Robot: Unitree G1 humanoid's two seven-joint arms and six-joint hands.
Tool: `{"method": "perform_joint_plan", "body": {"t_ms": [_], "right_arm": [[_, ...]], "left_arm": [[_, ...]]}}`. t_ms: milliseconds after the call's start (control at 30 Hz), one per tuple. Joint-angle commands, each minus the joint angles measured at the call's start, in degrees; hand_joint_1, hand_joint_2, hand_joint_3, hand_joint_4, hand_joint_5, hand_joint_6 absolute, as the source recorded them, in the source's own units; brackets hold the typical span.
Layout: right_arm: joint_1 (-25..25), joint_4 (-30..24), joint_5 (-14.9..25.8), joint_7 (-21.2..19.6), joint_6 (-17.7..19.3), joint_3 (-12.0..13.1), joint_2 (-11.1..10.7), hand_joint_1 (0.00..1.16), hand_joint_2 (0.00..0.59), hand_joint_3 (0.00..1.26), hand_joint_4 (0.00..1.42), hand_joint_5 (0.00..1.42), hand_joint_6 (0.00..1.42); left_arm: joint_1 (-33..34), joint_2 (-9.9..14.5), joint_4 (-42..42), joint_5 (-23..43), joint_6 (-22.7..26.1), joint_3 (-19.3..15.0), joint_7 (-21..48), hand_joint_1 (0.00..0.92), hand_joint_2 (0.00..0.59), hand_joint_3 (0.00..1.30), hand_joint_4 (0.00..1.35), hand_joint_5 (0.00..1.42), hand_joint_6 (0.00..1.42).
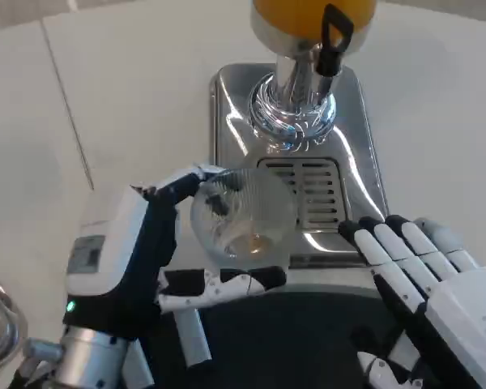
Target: Grasp the cup under the faucet to collect the drink, then remove the cup.
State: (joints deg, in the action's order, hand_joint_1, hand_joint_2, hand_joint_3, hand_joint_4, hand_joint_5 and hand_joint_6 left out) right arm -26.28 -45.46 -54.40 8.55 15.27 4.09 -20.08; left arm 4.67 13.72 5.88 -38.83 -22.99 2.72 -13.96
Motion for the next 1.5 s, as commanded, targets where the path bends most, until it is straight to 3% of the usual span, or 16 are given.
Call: {"method": "perform_joint_plan", "body": {"t_ms": [33, 567, 1000, 1267, 1500], "right_arm": [[-0.22, -1.09, 0.72, 1.18, -0.83, 0.83, 0.20, 0.12, 0.577, 0.00, 0.00, 0.00, 0.00], [0.45, -1.60, 1.99, 3.31, -1.94, 1.79, 0.33, 0.12, 0.577, 0.00, 0.00, 0.00, 0.00], [2.16, -1.73, 0.69, 4.06, -2.25, -1.63, 1.37, 0.12, 0.577, 0.00, 0.00, 0.00, 0.00], [1.24, -1.70, 0.05, 3.90, -2.39, -2.01, 2.08, 0.12, 0.577, 0.00, 0.00, 0.00, 0.00], [1.47, -1.77, -0.20, 4.18, -2.57, -2.75, 2.29, 0.12, 0.577, 0.00, 0.00, 0.00, 0.00]], "left_arm": [[6.69, -1.58, -6.42, -0.98, 0.55, 2.74, -3.07, 0.731, 0.000, 1.13, 1.06, 1.39, 1.42], [24.86, -3.59, -29.19, -4.41, 1.53, 10.61, -13.44, 0.727, 0.000, 1.13, 1.06, 1.39, 1.42], [36.97, -5.15, -44.34, -6.66, 4.19, 16.50, -19.31, 0.726, 0.000, 1.13, 1.05, 1.39, 1.42], [42.69, -4.98, -54.39, -4.93, 4.75, 16.98, -20.99, 0.731, 0.000, 1.12, 1.05, 1.38, 1.42], [44.58, -3.02, -58.35, -3.20, 2.91, 17.22, -21.97, 0.733, 0.000, 1.12, 1.04, 1.38, 1.42]]}}
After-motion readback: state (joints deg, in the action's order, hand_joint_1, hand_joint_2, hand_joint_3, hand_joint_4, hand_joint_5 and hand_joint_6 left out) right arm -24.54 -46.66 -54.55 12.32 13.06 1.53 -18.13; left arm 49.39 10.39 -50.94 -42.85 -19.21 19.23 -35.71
